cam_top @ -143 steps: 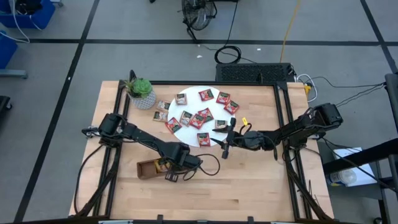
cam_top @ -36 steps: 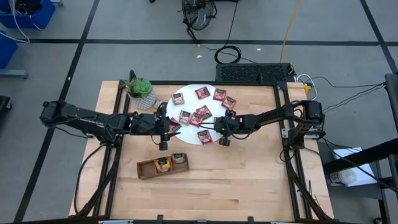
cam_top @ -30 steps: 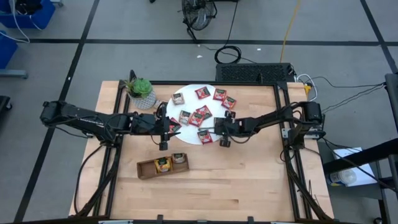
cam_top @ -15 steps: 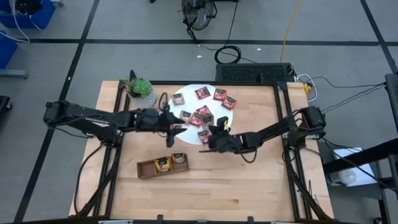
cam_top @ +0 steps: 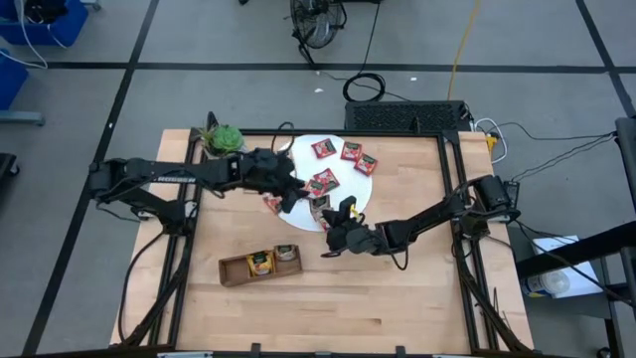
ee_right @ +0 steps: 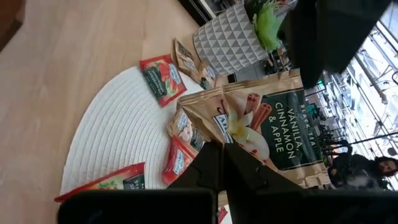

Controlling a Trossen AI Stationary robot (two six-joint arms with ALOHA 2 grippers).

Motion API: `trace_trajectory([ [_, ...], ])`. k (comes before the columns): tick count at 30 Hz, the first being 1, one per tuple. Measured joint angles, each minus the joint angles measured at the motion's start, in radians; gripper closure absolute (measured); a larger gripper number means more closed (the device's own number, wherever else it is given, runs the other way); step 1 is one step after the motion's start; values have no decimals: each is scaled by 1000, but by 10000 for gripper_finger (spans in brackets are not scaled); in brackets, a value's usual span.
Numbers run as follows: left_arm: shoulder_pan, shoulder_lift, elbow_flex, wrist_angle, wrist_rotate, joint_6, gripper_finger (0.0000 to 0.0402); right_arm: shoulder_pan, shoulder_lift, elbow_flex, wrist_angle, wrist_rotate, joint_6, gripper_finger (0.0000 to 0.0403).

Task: Pick & Place Tea
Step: Put the brown tea bag into the right section of the wooden organizer

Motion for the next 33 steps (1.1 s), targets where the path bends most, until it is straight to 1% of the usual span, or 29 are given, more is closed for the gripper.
trace_trajectory([
  [4,3,45,32,5,82,-7,216,5,-3,0,39,-3,-24,402],
  [7,-10,90,50,-1,106,-25,215,5,-3,0,46,-3,-32,402],
  [13,-37,146,86,3,113,-25,215,5,-3,0,49,-3,-28,403],
  [20,-36,150,122,-3,114,4,215,5,-3,0,46,-3,-27,402],
  [22,-36,149,132,-10,136,10,219,5,-3,0,40,-3,-26,402],
  [25,-36,149,138,-39,189,12,250,5,-3,0,40,-4,-27,402],
  [27,-36,149,138,-58,193,12,287,5,-3,0,42,-6,-26,402],
  [31,-36,149,137,-68,188,16,374,5,-3,0,48,-5,-26,402],
  [32,-36,149,137,-68,188,20,387,6,-3,0,49,-5,-26,402],
  [33,-36,149,137,-68,187,29,392,6,-3,0,49,-5,-26,402],
])
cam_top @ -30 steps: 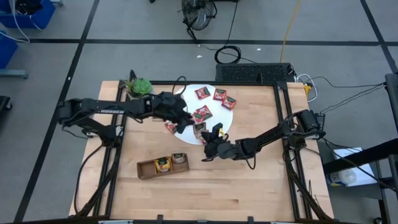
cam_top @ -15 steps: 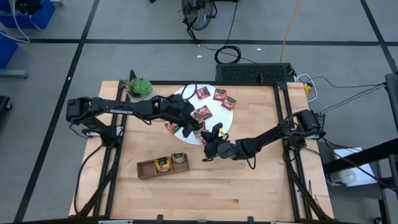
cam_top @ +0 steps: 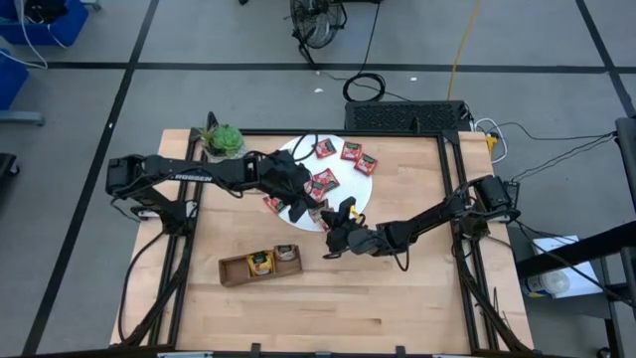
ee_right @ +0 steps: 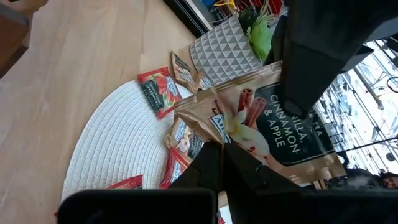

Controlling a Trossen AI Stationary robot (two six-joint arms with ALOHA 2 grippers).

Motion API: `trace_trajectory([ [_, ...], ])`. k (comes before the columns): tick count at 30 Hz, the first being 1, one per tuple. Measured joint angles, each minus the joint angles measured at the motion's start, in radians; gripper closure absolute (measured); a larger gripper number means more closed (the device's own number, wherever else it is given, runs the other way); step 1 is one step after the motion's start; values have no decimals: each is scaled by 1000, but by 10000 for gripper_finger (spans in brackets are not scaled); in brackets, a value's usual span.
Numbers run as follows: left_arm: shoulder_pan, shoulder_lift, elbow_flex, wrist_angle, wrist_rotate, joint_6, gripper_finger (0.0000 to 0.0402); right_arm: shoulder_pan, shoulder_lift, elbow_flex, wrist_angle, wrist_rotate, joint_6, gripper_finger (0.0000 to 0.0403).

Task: Pick & Place Tea
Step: Put the brown tea bag into the right section of the wooden organizer

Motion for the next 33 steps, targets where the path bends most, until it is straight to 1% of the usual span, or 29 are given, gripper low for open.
trace_trajectory([
  [3,0,0,0,-4,-1,47,389,1,0,0,0,0,0,402],
  [6,0,-1,0,-8,-4,103,397,1,0,0,0,0,3,397],
  [8,-1,-20,-1,-26,-28,151,398,2,0,0,7,0,45,389],
  [10,-10,-51,-1,-54,-100,204,398,2,-3,2,16,0,126,377],
  [14,-42,-118,14,-160,-291,307,399,15,1,-1,-33,0,265,353],
  [16,-60,-153,14,-212,-338,346,399,21,1,-1,-38,0,322,340],
  [19,-116,-186,15,-264,-350,400,400,22,-2,0,-36,27,404,320],
  [21,-165,-196,14,-332,-389,384,400,22,-3,0,-55,92,425,307],
  [24,-261,-196,14,-392,-500,328,400,26,-22,0,-103,239,446,292],
  [26,-335,-195,13,-427,-556,277,400,26,-42,-5,-126,306,449,286],
  [28,-404,-194,13,-439,-582,225,401,26,-63,-24,-128,344,454,283],
  [31,-516,-193,13,-451,-642,159,401,26,-112,-66,-128,343,505,283],
  [33,-585,-193,13,-455,-693,141,401,26,-140,-89,-115,342,536,285],
])
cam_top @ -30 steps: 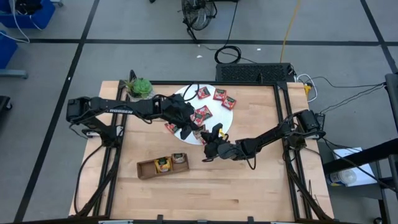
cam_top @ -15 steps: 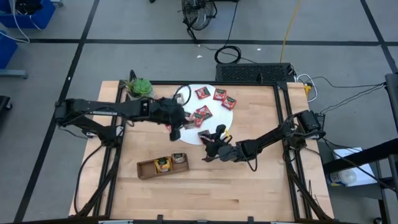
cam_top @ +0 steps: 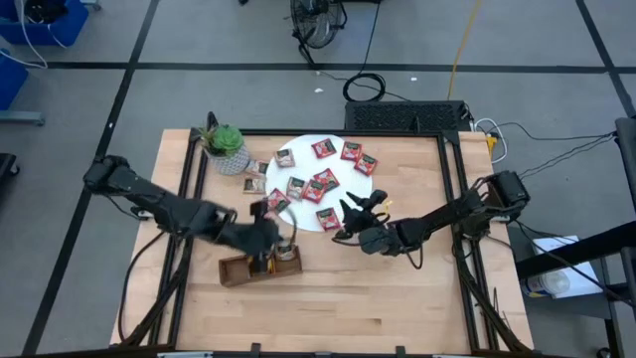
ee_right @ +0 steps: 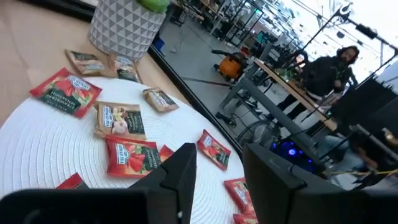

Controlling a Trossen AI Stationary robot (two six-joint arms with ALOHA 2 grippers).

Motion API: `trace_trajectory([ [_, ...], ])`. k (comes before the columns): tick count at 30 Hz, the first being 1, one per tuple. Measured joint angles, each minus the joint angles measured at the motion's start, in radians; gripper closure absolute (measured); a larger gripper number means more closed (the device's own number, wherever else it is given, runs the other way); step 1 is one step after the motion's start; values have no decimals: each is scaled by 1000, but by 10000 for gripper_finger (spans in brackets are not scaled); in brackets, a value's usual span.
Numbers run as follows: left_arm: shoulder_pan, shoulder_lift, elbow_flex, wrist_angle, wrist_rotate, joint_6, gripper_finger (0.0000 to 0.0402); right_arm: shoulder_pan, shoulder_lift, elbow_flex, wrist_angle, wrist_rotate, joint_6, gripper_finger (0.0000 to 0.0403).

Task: Pick & Place Tea
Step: Put the brown tea bag into the right section of the wooden organizer

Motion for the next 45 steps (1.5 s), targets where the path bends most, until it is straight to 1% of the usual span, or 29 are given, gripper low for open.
trace_trajectory([
  [5,-115,1,-20,7,-73,-61,401,11,-73,-61,-4,-9,62,286],
  [9,-146,9,-83,65,-118,-114,401,20,-116,-89,15,-82,80,287],
  [12,-138,8,-151,156,-124,-136,401,27,-127,-93,25,-108,86,287],
  [15,-125,8,-200,230,-125,-140,401,35,-127,-94,29,-107,81,288],
  [22,-106,28,-256,343,-73,-151,401,51,-127,-94,44,-107,67,289],
  [25,-104,37,-263,344,-51,-166,401,53,-127,-94,48,-108,64,289],
  [34,-69,130,-264,346,-15,-169,401,53,-127,-94,47,-108,64,293],
  [36,-58,139,-263,368,-16,-162,401,53,-127,-94,47,-108,63,293],
  [42,-43,141,-262,367,-11,-157,400,53,-127,-94,47,-108,61,294],
  [45,-43,141,-262,367,-5,-161,392,53,-127,-94,47,-109,63,293],
])
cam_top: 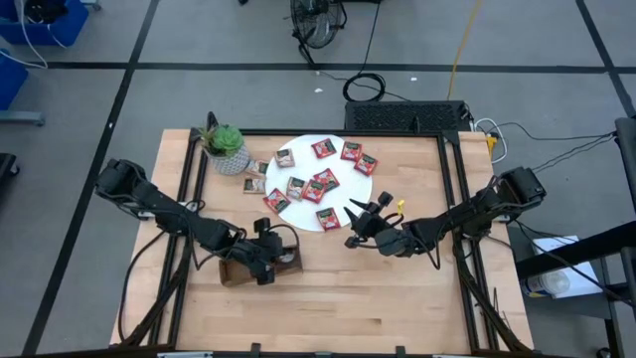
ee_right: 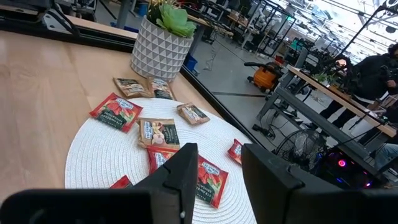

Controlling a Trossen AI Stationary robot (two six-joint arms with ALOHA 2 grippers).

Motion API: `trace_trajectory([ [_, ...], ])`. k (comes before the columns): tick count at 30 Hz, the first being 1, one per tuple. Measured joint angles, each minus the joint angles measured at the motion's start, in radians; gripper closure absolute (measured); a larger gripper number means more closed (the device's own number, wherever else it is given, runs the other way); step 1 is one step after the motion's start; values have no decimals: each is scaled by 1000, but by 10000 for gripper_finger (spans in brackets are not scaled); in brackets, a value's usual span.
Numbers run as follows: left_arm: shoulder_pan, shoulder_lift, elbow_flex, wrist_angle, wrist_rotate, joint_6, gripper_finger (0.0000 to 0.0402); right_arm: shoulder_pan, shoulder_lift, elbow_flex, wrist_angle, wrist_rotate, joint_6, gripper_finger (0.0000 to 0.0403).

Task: Pick & Place Tea
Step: Put the brown tea bag into the right section of the wooden organizer

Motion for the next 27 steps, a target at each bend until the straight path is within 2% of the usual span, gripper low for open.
trace_trajectory([
  [12,0,-1,52,-8,-8,75,289,0,0,0,-8,0,0,293],
  [16,1,-21,101,-103,-14,114,265,0,0,0,-8,-3,1,291],
  [21,1,-95,145,-294,-160,131,255,0,0,-8,2,-57,5,291],
  [24,10,-171,136,-306,-233,180,253,-3,1,-20,3,-78,5,291],
  [27,29,-269,121,-304,-239,245,249,-8,1,-29,2,-77,5,291],
])
